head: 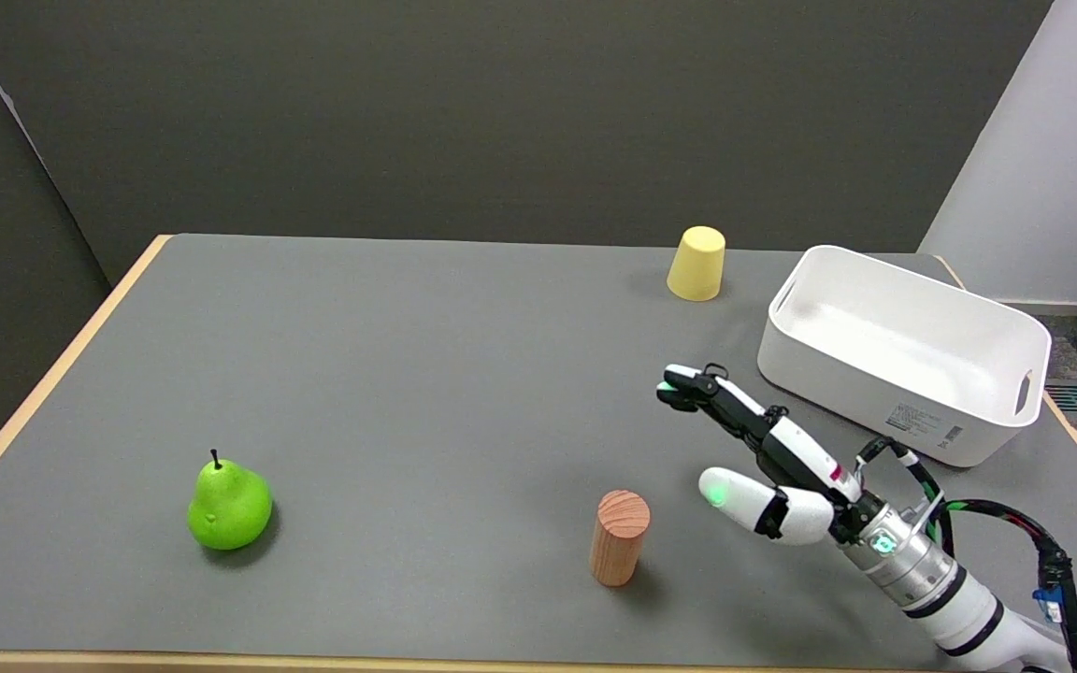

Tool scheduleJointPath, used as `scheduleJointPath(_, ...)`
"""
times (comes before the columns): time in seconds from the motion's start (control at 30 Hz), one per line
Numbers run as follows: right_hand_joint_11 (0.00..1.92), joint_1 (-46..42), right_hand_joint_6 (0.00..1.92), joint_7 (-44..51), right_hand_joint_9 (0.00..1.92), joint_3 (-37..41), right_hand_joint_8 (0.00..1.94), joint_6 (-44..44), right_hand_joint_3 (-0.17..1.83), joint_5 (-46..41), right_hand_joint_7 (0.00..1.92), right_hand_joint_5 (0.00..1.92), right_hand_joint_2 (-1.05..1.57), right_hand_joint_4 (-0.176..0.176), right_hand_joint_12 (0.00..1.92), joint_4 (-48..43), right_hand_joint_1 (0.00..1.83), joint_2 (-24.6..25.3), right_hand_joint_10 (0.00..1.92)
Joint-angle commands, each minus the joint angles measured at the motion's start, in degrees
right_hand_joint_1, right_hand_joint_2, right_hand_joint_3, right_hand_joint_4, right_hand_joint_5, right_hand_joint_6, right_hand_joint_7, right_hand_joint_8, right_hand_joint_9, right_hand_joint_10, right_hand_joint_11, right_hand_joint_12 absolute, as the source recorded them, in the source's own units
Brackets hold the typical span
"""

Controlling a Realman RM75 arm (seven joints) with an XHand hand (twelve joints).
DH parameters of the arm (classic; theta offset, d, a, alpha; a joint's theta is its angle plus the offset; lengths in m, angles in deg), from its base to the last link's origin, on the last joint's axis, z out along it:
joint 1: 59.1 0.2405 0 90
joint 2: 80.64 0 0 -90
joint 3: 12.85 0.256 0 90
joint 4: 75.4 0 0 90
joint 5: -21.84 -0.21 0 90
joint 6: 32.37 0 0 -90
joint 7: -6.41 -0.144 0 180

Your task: Pick up the wooden cylinder.

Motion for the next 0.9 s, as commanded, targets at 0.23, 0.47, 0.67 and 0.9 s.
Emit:
scheduleJointPath(0.23,0.0,0.14,0.47,1.38,0.02,-1.62,0.38,-2.41,0.75,2.73,0.14,0.13,0.72,-0.176,0.81,4.23,0.39,1.07,0.66)
scheduleJointPath(0.47,0.0,-0.25,0.46,4.53,0.01,-2.34,0.38,-2.01,0.75,3.07,0.12,0.13,0.7,-0.176,0.8,1.14,0.39,1.15,0.64)
scheduleJointPath(0.67,0.0,0.37,0.46,6.64,0.01,-4.09,0.37,-2.49,0.75,3.07,0.12,0.12,0.7,-0.176,0.8,-0.01,0.39,1.23,0.64)
scheduleJointPath(0.9,0.0,2.85,0.46,7.21,0.01,-7.13,0.37,-3.69,0.75,3.07,0.12,0.13,0.7,-0.176,0.8,0.23,0.39,2.5,0.63)
